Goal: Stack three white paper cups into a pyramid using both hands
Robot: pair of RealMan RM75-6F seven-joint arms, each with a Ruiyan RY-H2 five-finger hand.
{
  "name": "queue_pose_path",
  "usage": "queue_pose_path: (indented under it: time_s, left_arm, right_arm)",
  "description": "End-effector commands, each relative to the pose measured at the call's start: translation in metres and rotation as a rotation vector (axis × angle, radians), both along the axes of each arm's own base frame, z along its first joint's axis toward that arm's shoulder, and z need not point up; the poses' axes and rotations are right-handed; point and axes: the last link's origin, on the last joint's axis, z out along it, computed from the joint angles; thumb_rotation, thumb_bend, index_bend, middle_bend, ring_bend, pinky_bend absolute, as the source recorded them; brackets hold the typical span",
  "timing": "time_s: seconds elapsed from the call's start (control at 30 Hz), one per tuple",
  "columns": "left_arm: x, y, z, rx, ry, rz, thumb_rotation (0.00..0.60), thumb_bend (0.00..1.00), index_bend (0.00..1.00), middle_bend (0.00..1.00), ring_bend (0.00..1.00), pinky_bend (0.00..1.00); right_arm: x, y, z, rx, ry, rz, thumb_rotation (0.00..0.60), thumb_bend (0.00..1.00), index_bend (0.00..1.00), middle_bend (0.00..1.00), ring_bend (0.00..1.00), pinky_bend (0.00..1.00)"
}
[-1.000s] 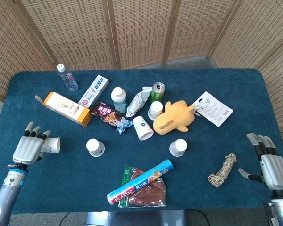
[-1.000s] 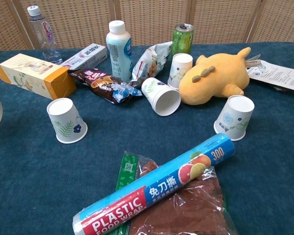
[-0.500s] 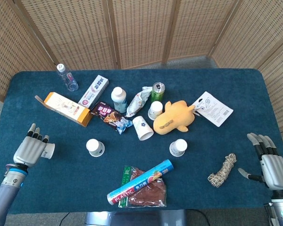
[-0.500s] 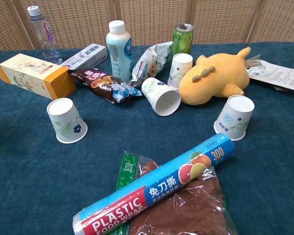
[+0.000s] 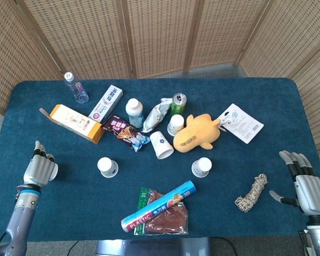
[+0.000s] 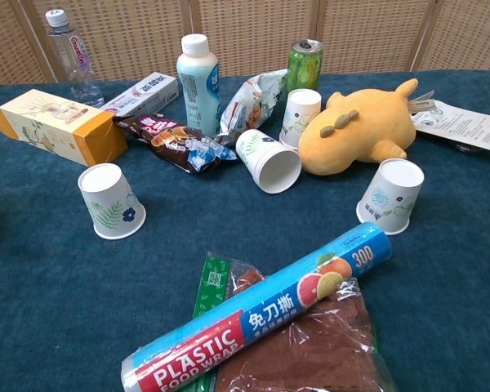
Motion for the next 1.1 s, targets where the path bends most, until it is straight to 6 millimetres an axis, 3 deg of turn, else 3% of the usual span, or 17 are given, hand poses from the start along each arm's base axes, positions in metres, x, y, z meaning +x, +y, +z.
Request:
queue_pose_path:
  time_s: [0.03,0.13,0.23,0.27,0.47,0.7,0.87,1.1]
  left_arm:
    - [0.004,0.001,-0.006,0.002,0.008,0.003,0.600,0.38,0.24,0.44,0.17,0.08]
    - [0.004,0.000,-0.008,0.004,0.006,0.007,0.600,0.38,0.22,0.39,0.15,0.07]
    - [0.004,0.000,-0.009,0.010,0.002,0.013,0.600,0.37,0.12,0.07,0.02,0.03]
    - [0.004,0.000,-0.008,0.010,0.000,0.007,0.600,0.37,0.09,0.01,0.00,0.02]
    - [0.008,0.001,-0.006,0.010,-0.053,-0.021,0.600,0.37,0.00,0.00,0.00,0.00]
    - [0.010,0.000,0.011,0.034,-0.180,-0.015,0.600,0.37,0.00,0.00,0.00,0.00]
    - [-0.004,-0.002,0.032,0.051,-0.296,0.026,0.600,0.37,0.00,0.00,0.00,0.00]
    - [-0.029,-0.001,0.043,0.034,-0.530,0.097,0.600,0.35,0.00,0.00,0.00,0.00]
  right_arm:
    - [0.000,0.000,0.000,0.001,0.000,-0.001,0.600,0.00,0.00,0.00,0.00,0.00]
    - [0.000,0.000,0.001,-0.001,-0.005,-0.001,0.600,0.00,0.00,0.00,0.00,0.00]
    - [0.000,0.000,0.001,-0.001,-0.007,0.000,0.600,0.00,0.00,0.00,0.00,0.00]
    - [0.000,0.000,0.001,-0.001,-0.008,0.000,0.600,0.00,0.00,0.00,0.00,0.00]
    - [0.000,0.000,0.001,0.001,-0.006,0.000,0.600,0.00,0.00,0.00,0.00,0.00]
    - [0.000,0.000,0.001,0.001,-0.006,-0.001,0.600,0.00,0.00,0.00,0.00,0.00]
    - [0.000,0.000,0.000,0.004,-0.003,0.000,0.600,0.00,0.00,0.00,0.00,0.00]
    - [0.001,0.001,-0.004,0.011,0.010,0.003,0.600,0.00,0.00,0.00,0.00,0.00]
